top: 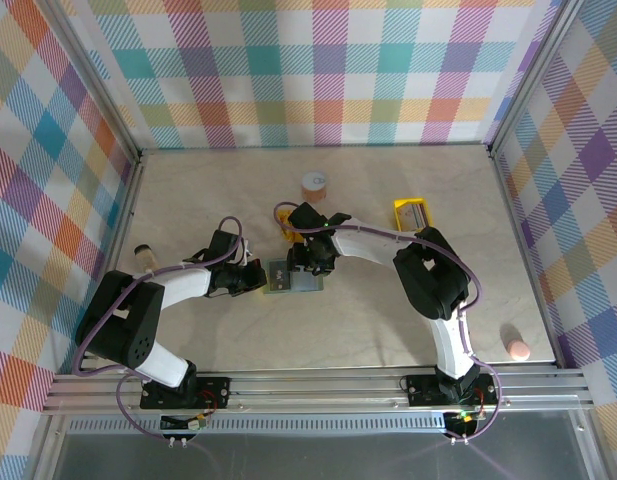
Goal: Put the credit cards into the card holder
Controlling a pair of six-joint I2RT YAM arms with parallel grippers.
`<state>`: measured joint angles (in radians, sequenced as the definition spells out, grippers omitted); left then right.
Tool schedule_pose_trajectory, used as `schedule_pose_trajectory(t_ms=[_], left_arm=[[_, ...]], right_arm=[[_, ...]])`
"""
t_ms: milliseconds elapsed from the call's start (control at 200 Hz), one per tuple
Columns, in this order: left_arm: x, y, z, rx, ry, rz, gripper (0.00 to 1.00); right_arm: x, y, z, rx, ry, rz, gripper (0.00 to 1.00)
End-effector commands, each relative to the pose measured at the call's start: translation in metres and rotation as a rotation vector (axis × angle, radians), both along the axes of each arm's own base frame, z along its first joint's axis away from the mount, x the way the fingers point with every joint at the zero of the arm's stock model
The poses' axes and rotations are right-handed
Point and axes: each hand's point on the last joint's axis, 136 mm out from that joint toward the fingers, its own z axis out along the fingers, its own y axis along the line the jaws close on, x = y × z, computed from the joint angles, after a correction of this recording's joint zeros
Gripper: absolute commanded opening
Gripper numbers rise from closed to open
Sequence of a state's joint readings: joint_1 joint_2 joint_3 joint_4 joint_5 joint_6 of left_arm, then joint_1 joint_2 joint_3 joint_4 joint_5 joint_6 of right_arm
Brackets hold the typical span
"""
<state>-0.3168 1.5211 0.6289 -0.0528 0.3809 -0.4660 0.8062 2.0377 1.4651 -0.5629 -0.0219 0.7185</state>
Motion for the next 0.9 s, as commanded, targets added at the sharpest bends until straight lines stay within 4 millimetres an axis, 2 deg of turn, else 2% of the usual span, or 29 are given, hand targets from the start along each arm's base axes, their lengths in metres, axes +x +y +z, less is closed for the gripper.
schedule_pose_trajectory(t_ms=[0, 180, 495, 895], left_arm=[[-0.003, 0.005, -0.001, 0.008, 0.011, -0.002, 0.0], [-0.003, 0.005, -0.002, 0.008, 0.011, -0.003, 0.0], [-0.003, 0.005, -0.003, 0.007, 0.014, -0.003, 0.0], [-0.004, 0.005, -0.003, 0.005, 0.012, -0.003, 0.0]], right_arm=[[-0.004, -0.002, -0.012, -0.028, 0.033, -0.007, 0.59], [-0.007, 0.007, -0.017, 0.008, 0.067, 0.005, 0.59], [-0.001, 0.037, 0.003, 0.131, 0.056, 0.036, 0.52], [-0.002, 0.045, 0.011, 0.158, 0.047, 0.048, 0.46]])
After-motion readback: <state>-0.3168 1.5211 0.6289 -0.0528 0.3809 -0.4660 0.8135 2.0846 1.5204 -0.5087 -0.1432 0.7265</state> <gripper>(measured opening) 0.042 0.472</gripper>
